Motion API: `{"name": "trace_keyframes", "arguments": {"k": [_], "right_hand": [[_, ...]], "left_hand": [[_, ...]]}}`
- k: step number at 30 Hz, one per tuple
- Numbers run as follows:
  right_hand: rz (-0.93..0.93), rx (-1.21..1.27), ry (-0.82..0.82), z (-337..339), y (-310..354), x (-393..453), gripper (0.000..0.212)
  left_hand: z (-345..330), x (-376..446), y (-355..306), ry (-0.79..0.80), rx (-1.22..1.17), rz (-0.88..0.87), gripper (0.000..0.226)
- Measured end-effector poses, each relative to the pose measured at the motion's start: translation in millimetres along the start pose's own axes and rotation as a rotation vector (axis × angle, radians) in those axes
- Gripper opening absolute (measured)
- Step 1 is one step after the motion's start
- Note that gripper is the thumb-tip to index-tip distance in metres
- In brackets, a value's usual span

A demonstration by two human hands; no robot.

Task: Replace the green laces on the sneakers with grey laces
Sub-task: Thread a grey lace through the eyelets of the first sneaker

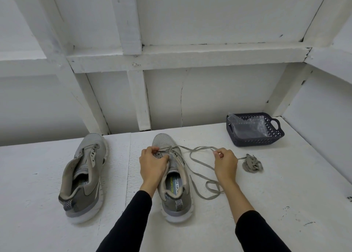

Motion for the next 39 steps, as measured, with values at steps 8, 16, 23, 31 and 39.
{"name": "trace_keyframes", "arguments": {"k": [8, 16, 23, 31, 39], "right_hand": [[-0.011, -0.213, 0.104, -14.5, -9.8, -13.9, 0.021], [0.098, -0.331, 0.095, -23.3, 4.6, -29.4, 0.024], [0.063, 0.265, 0.139, -17.2, 65.8, -37.0, 0.01], [-0.006, 0.597, 0.404, -44.3, 128.3, -31.0, 0.027], [0.163, 0.371, 0.324, -60.8, 140.7, -39.7, 0.019]], "left_hand": [[-0.3, 0.1, 1.4, -0.014, -0.017, 0.01, 0.033], [0.7, -1.7, -0.4, -0.007, -0.014, 0.016, 0.032], [2.5, -3.2, -9.7, 0.034, -0.026, 0.014, 0.031], [25.6, 26.5, -10.4, 0.236, -0.003, 0.235, 0.021], [26.1, 29.4, -24.8, 0.381, 0.08, 0.195, 0.014]]}}
Point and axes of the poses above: each hand's wrist, its own x-axis towards the middle knuckle, its own z-axis out of the back of the hand, y = z × x, the point moved 8 cm from there along x, towards the middle knuckle, and after that the axes turned 15 degrees about -x, right-handed, at the moved point
